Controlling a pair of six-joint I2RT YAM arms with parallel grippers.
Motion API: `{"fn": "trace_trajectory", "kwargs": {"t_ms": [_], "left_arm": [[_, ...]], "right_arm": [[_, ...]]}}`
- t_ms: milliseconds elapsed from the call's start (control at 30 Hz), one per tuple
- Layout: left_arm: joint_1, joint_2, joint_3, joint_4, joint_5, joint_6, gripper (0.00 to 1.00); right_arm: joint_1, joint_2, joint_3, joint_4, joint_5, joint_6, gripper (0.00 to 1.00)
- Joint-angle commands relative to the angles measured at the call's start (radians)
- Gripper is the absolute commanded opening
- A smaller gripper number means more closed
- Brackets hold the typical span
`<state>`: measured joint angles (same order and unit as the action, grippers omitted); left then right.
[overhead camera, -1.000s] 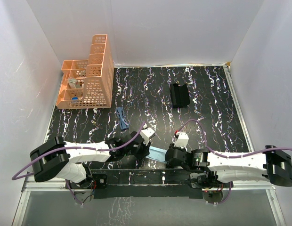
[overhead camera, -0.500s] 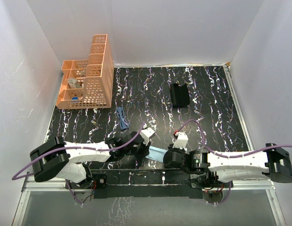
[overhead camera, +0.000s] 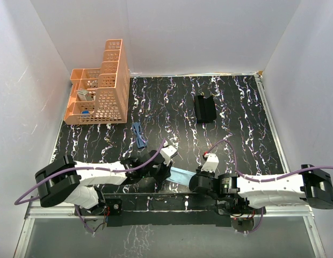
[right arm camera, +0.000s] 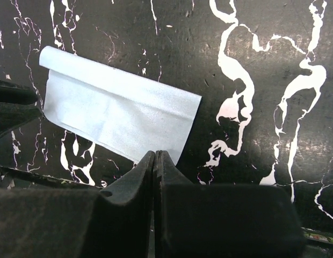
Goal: Organize the sunglasses
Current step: Fold the glasses cleaning cloth at the center of the board.
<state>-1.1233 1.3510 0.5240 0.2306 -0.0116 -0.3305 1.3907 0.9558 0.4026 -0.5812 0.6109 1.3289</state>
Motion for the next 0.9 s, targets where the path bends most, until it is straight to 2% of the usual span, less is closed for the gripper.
{"fn": "trace_trajectory", "kwargs": {"t_ms": [0, 400, 867], "left_arm": [[-0.009, 0.013, 0.039, 0.017, 0.019, -0.010, 0.16], [-0.015, 0.109, 0.080, 0.086, 0.010, -0.012, 0.16], [-0.015, 0.124, 0.079, 0.099, 0.004, -0.016, 0.16]], "right_arm": [[0.004, 0.011, 0.004, 0.058, 0.053, 0.020, 0.00], [0.002, 0.012, -0.010, 0.100, 0.082, 0.018, 0.00], [-0.023, 0.160, 0.030, 0.158, 0.080, -0.024, 0.00]]}}
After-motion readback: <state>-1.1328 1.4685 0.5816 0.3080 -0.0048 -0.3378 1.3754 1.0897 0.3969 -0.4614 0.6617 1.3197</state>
